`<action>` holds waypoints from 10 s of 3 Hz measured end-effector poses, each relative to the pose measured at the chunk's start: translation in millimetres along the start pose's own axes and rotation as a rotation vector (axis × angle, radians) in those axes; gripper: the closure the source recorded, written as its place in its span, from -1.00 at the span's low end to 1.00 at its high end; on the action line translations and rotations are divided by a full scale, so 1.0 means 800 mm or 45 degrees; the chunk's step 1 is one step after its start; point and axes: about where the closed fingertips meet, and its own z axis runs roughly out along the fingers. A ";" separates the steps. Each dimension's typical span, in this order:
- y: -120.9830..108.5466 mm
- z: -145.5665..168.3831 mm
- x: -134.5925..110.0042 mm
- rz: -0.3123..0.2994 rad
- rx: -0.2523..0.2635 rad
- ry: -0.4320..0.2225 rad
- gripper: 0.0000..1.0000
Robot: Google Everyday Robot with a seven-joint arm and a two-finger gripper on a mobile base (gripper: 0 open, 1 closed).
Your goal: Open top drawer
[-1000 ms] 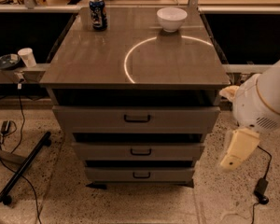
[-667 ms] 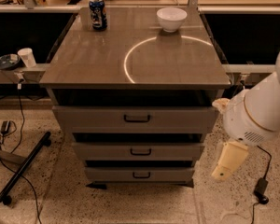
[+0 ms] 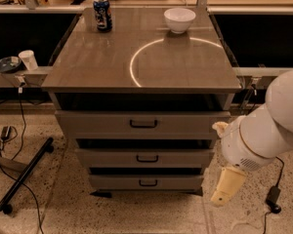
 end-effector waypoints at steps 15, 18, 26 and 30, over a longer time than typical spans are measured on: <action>-0.121 0.111 -0.032 -0.003 -0.371 -0.686 -1.00; -0.197 0.128 -0.045 -0.005 -0.316 -0.704 -1.00; -0.203 0.178 -0.069 -0.044 -0.229 -0.567 0.00; -0.196 0.170 -0.061 -0.028 -0.215 -0.615 1.00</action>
Offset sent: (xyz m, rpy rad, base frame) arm -0.0120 0.0105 -0.0422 0.0317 0.0600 -0.0059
